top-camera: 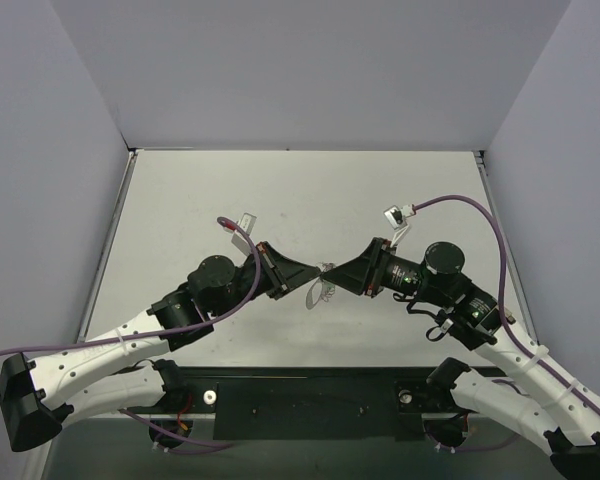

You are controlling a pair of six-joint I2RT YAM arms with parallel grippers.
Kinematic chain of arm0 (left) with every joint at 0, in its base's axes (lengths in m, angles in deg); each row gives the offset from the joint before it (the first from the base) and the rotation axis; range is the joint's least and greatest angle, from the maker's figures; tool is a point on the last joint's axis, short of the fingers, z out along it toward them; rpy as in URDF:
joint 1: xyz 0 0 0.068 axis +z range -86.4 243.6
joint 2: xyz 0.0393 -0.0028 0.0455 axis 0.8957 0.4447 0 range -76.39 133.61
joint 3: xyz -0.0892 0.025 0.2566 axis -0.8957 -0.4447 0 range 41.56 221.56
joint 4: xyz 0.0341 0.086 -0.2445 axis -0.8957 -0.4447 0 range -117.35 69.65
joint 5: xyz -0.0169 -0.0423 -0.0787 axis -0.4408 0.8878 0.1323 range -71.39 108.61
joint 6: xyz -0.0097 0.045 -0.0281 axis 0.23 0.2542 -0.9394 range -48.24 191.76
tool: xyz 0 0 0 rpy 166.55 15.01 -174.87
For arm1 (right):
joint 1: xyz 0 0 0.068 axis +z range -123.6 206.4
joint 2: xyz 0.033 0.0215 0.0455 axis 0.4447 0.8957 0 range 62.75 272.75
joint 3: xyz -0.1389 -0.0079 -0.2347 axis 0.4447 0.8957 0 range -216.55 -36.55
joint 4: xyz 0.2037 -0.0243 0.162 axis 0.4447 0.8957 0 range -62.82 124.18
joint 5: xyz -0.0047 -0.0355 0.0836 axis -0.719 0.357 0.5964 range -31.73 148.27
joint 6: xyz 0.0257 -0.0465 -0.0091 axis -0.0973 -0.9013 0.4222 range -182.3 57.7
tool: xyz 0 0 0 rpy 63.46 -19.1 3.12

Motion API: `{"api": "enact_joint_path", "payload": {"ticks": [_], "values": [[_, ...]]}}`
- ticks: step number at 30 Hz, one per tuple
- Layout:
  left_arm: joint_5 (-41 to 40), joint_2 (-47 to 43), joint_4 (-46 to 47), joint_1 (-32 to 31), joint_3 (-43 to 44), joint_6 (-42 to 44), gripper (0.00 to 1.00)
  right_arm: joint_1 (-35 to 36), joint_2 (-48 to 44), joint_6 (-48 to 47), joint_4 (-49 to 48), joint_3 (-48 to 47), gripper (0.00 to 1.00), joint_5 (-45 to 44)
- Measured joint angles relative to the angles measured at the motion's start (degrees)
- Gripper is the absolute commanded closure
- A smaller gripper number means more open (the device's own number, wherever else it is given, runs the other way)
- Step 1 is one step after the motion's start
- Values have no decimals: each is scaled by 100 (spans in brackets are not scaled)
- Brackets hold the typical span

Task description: Remove the keys from the keyring

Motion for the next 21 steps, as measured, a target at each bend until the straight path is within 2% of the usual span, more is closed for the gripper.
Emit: {"api": "enact_joint_path", "payload": {"ticks": [14, 21], "values": [[61, -59, -33, 0, 90, -11, 100, -444, -48, -173, 39, 55, 70, 323], [66, -76, -37, 0, 94, -11, 100, -450, -22, -197, 15, 120, 69, 514]]}}
